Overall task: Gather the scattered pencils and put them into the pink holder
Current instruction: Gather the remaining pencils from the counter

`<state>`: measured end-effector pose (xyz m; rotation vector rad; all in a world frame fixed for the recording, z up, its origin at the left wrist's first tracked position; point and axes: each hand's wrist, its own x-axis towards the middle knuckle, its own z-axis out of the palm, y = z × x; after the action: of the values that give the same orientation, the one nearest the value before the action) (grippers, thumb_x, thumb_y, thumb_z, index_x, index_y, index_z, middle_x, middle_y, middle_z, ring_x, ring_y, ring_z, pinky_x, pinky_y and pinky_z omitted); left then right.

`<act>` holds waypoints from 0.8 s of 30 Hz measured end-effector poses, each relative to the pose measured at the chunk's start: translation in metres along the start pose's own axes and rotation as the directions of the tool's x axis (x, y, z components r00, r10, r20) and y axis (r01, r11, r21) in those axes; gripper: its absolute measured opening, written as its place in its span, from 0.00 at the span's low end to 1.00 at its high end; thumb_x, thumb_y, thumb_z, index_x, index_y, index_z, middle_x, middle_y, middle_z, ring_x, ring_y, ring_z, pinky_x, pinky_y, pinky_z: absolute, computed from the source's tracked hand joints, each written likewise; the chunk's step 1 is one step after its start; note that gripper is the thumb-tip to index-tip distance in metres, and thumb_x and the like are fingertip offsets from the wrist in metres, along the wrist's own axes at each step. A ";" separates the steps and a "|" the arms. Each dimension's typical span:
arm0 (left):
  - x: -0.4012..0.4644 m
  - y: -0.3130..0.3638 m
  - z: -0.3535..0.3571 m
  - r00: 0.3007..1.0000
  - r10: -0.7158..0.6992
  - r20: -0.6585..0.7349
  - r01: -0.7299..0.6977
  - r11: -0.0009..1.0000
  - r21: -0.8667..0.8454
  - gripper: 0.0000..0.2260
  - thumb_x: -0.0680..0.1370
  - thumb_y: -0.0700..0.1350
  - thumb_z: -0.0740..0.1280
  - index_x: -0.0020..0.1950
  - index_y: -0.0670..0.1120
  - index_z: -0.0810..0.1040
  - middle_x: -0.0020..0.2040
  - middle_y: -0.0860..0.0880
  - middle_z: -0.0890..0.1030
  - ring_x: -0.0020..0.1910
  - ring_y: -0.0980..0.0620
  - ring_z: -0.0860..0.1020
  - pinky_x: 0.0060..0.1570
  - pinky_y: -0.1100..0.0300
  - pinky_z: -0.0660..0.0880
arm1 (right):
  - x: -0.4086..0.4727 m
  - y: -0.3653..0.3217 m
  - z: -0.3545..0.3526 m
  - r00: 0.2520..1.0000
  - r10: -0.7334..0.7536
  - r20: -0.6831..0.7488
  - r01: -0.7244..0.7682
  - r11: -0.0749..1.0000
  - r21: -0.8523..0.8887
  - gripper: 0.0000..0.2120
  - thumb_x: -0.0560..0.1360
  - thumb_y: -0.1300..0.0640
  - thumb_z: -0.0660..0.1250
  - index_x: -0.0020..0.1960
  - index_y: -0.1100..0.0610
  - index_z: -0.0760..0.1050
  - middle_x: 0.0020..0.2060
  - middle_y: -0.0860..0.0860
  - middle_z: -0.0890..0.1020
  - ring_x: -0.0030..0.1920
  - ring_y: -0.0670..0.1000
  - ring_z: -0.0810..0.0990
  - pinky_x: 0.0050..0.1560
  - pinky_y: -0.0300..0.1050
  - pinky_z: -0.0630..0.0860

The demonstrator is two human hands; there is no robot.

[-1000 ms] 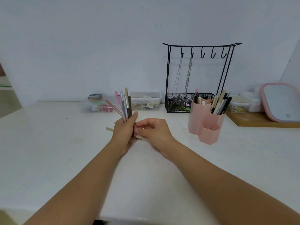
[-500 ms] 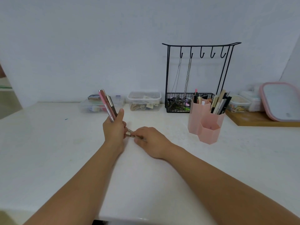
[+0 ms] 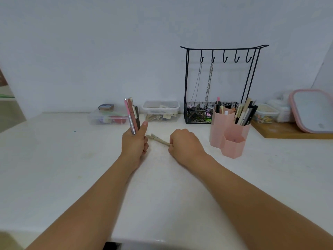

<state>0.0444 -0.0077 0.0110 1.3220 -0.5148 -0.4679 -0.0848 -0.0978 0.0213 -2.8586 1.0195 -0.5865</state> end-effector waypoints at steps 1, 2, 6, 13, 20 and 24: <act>0.000 0.000 0.000 1.000 -0.003 0.011 0.003 1.000 -0.004 0.17 0.80 0.53 0.70 0.40 0.49 0.65 0.24 0.54 0.65 0.23 0.54 0.61 0.23 0.62 0.58 | 0.001 0.002 0.001 1.000 0.022 -0.007 -0.021 0.999 0.034 0.04 0.73 0.60 0.66 0.44 0.59 0.78 0.40 0.54 0.79 0.40 0.58 0.77 0.38 0.47 0.74; 0.000 0.000 -0.001 1.000 -0.008 0.015 0.008 1.000 -0.001 0.17 0.80 0.52 0.70 0.40 0.49 0.64 0.23 0.55 0.64 0.23 0.54 0.60 0.23 0.62 0.57 | 0.003 0.005 0.004 0.999 0.053 -0.012 -0.052 0.995 0.082 0.05 0.72 0.61 0.66 0.44 0.59 0.81 0.40 0.54 0.81 0.40 0.57 0.80 0.39 0.48 0.77; 0.000 0.001 -0.002 0.999 -0.042 0.010 0.042 0.999 0.010 0.17 0.79 0.52 0.71 0.39 0.49 0.65 0.24 0.55 0.66 0.22 0.55 0.61 0.23 0.62 0.58 | 0.005 0.011 0.005 0.940 0.341 -0.005 -0.259 0.725 0.639 0.06 0.69 0.63 0.72 0.41 0.55 0.86 0.39 0.49 0.86 0.41 0.48 0.83 0.43 0.41 0.79; -0.004 0.005 0.000 0.997 -0.039 0.060 0.038 0.999 0.009 0.23 0.72 0.59 0.77 0.38 0.50 0.64 0.25 0.54 0.65 0.22 0.55 0.61 0.23 0.63 0.58 | -0.002 -0.001 -0.012 0.941 0.186 0.285 -0.253 -0.177 0.951 0.10 0.72 0.68 0.73 0.52 0.59 0.81 0.44 0.56 0.85 0.38 0.48 0.78 0.43 0.39 0.77; -0.008 0.005 0.002 0.983 0.010 0.182 -0.009 1.000 -0.008 0.25 0.61 0.61 0.79 0.37 0.49 0.68 0.26 0.52 0.67 0.21 0.56 0.61 0.22 0.65 0.58 | -0.011 -0.026 -0.004 0.983 0.019 0.183 -0.184 0.039 0.982 0.07 0.72 0.71 0.72 0.48 0.61 0.82 0.39 0.58 0.83 0.36 0.47 0.81 0.40 0.38 0.79; -0.009 0.003 0.007 0.985 -0.010 0.173 0.003 0.999 0.037 0.15 0.77 0.50 0.74 0.37 0.47 0.72 0.25 0.52 0.71 0.18 0.57 0.66 0.20 0.67 0.61 | -0.012 -0.028 0.004 0.984 0.032 0.176 -0.178 0.083 0.981 0.07 0.71 0.73 0.72 0.47 0.65 0.82 0.37 0.59 0.82 0.35 0.49 0.82 0.43 0.39 0.81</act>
<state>0.0328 -0.0074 0.0141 1.3247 -0.6661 -0.5847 -0.0753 -0.0688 0.0184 -1.4590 0.4030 -0.6968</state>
